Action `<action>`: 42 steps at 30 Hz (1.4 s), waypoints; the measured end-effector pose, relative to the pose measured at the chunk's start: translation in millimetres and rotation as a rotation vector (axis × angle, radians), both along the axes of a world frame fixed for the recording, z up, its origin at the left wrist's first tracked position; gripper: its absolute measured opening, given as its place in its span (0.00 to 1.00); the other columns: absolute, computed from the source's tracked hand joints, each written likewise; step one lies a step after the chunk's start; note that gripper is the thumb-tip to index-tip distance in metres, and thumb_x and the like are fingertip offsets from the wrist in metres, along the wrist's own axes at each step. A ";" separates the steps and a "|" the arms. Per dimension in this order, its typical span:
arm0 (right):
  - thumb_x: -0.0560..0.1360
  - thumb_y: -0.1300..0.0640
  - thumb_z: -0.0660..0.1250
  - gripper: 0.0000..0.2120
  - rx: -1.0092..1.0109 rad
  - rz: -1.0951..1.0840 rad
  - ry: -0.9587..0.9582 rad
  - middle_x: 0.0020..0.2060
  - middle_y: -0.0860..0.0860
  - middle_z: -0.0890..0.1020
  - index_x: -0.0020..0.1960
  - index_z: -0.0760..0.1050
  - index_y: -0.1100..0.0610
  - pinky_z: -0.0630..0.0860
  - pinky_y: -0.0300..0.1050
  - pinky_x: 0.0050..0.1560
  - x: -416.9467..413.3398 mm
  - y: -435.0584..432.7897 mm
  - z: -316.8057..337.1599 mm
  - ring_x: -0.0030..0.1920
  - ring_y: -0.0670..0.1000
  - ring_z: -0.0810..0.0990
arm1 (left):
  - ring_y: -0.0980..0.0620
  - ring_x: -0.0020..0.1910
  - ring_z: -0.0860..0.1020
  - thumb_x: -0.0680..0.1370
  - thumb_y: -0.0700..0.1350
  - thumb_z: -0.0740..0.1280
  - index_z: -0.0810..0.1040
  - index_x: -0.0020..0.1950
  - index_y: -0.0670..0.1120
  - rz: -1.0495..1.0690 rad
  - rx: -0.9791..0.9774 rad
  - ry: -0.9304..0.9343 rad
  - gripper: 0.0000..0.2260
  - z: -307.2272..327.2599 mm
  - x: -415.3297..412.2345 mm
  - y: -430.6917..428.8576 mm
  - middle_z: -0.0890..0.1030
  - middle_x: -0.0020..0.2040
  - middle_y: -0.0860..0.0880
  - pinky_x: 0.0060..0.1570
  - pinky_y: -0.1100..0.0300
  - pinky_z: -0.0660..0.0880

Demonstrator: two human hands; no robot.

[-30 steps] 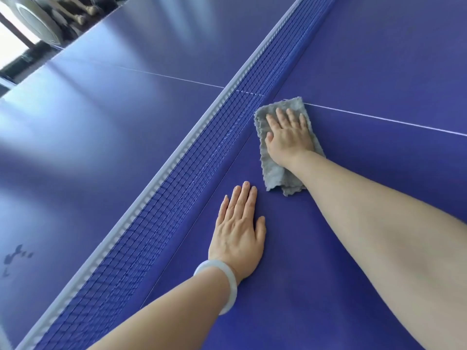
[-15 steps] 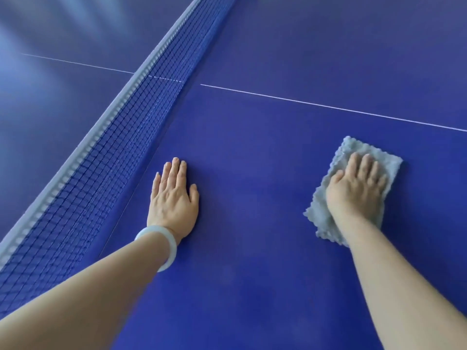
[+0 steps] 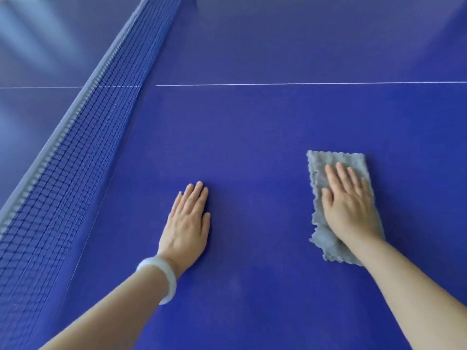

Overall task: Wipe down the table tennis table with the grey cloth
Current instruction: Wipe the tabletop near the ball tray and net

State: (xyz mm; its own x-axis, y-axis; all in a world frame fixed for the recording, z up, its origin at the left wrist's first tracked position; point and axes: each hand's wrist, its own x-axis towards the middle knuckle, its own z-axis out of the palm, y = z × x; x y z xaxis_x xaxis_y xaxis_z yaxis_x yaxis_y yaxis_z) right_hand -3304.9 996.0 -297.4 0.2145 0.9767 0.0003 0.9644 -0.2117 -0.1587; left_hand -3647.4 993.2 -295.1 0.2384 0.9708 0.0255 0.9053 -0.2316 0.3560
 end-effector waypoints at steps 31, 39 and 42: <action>0.81 0.49 0.50 0.29 -0.021 0.163 0.099 0.80 0.57 0.55 0.80 0.55 0.59 0.58 0.60 0.77 -182.5 -205.2 2.1 0.80 0.58 0.52 | 0.56 0.78 0.42 0.85 0.46 0.47 0.51 0.81 0.46 -0.099 0.006 0.109 0.23 -2.6 61.0 -72.5 0.46 0.80 0.53 0.77 0.58 0.37; 0.84 0.49 0.48 0.26 -0.015 0.193 -0.033 0.80 0.50 0.55 0.81 0.54 0.54 0.53 0.56 0.78 56.6 -263.5 -2.3 0.80 0.50 0.51 | 0.41 0.78 0.58 0.82 0.33 0.54 0.63 0.76 0.35 -0.059 0.025 0.104 0.21 -0.7 71.9 -89.7 0.62 0.78 0.40 0.77 0.44 0.54; 0.82 0.47 0.41 0.29 -0.074 -0.153 -0.023 0.80 0.52 0.55 0.81 0.53 0.55 0.51 0.55 0.79 131.7 -264.8 4.4 0.80 0.51 0.50 | 0.40 0.77 0.61 0.81 0.37 0.52 0.66 0.75 0.34 -0.157 0.004 0.084 0.22 2.5 119.0 -121.9 0.65 0.76 0.39 0.76 0.43 0.56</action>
State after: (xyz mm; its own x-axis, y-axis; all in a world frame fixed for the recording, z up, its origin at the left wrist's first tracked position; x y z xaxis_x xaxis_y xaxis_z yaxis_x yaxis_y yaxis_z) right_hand -3173.2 731.2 -293.0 0.3610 0.9304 -0.0633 0.9234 -0.3662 -0.1152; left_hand -3528.4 871.3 -292.6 0.3886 0.9214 0.0033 0.8843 -0.3739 0.2797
